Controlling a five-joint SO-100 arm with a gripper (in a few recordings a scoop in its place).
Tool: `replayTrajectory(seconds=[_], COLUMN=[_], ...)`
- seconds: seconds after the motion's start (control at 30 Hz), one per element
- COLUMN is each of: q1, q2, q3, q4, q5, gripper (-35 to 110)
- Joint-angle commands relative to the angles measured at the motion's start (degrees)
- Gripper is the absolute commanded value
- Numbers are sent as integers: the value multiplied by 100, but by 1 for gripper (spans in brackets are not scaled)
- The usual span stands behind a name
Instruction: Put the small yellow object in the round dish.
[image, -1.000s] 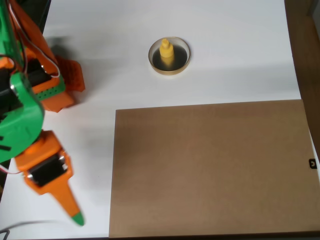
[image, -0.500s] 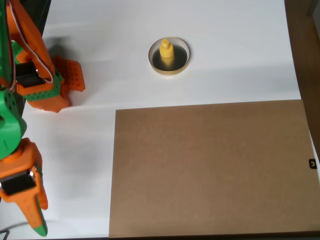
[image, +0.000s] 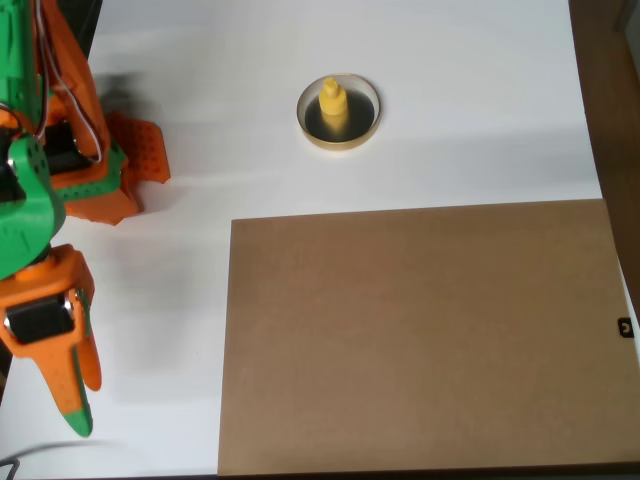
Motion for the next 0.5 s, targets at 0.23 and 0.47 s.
replayTrajectory(seconds=[0.23, 0.47], q1=[79, 352], q2=[1125, 2487], q3=[650, 1494], q4=[-79, 18], q5=[439, 457], gripper=[23, 23])
